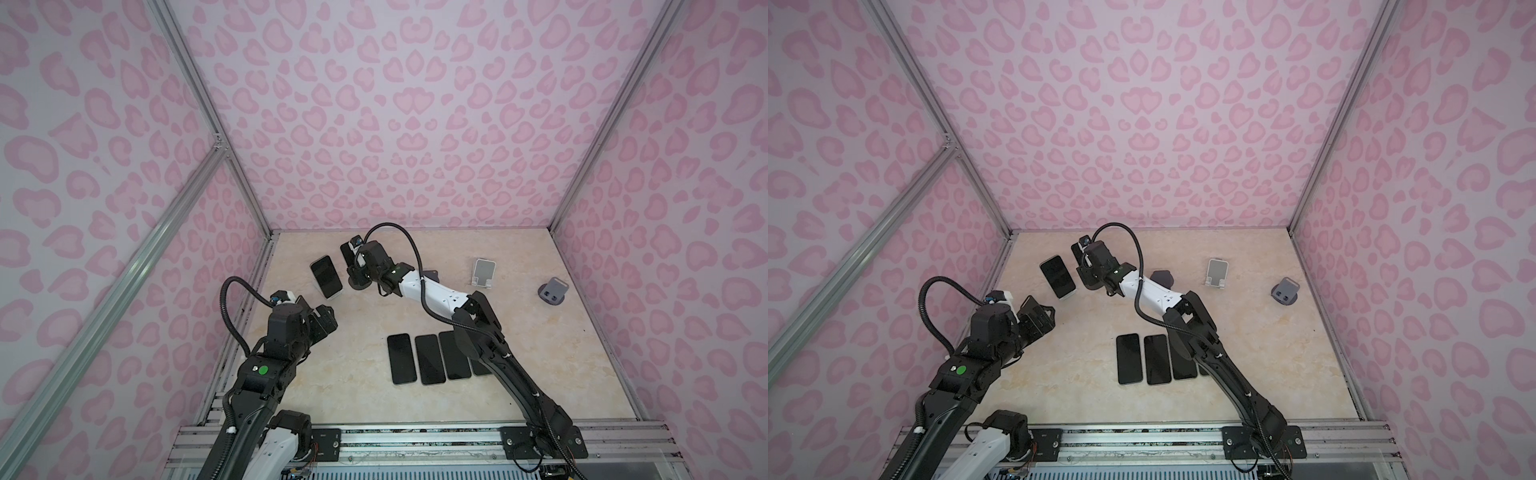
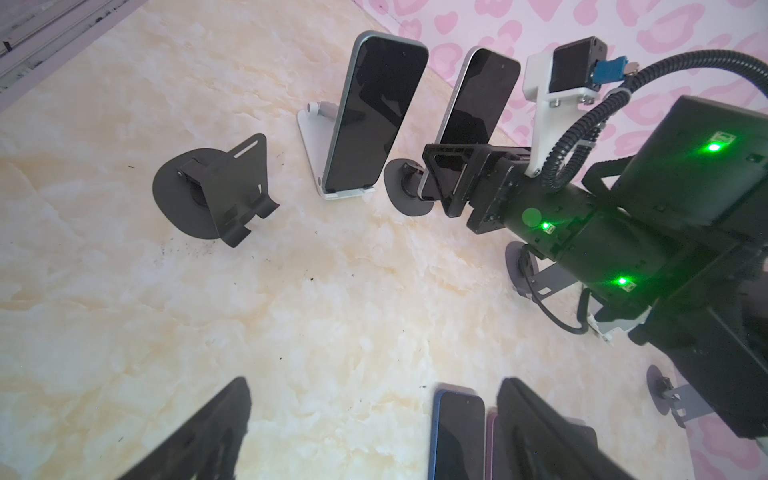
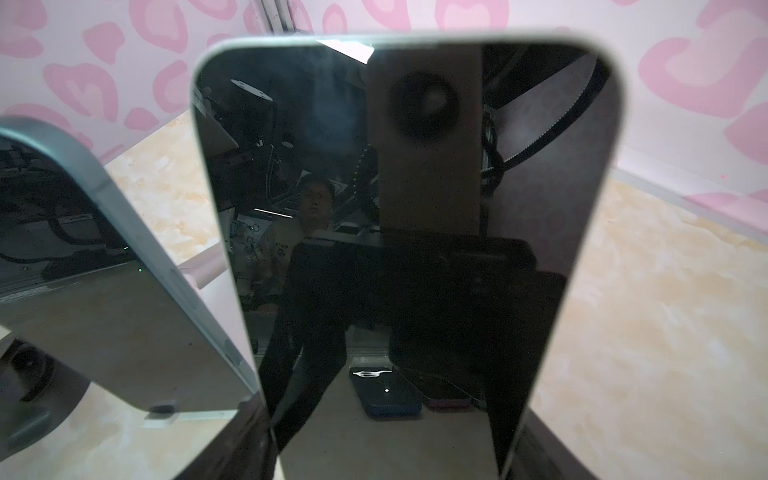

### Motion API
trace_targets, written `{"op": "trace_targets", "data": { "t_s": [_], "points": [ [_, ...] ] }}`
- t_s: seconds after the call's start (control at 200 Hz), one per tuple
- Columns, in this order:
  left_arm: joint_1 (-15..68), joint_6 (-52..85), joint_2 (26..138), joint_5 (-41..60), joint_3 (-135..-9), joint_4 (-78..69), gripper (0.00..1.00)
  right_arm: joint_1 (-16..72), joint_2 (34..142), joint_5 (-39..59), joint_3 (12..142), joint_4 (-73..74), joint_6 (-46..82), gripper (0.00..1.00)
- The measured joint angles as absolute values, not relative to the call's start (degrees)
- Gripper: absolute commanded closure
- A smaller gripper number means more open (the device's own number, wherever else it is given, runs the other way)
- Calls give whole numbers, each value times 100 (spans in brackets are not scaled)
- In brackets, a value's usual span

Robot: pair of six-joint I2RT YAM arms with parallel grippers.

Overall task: Remove the phone from the phone stand
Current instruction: 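Close the right gripper on the silver-edged phone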

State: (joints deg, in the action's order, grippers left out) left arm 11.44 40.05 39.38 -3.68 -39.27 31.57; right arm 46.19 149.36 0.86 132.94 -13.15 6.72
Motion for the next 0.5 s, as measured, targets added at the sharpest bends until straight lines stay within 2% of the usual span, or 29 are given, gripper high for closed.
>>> {"op": "trace_targets", "data": {
  "t_s": [0.255,0.5],
  "points": [
    [1138,3944,3911,-408,-3927,3157,4,4619,14800,-1,13019,-1120,694,31],
    [1131,3942,3817,-414,-3927,3157,4,4624,14208,-62,12206,-899,810,32]
  ]
}}
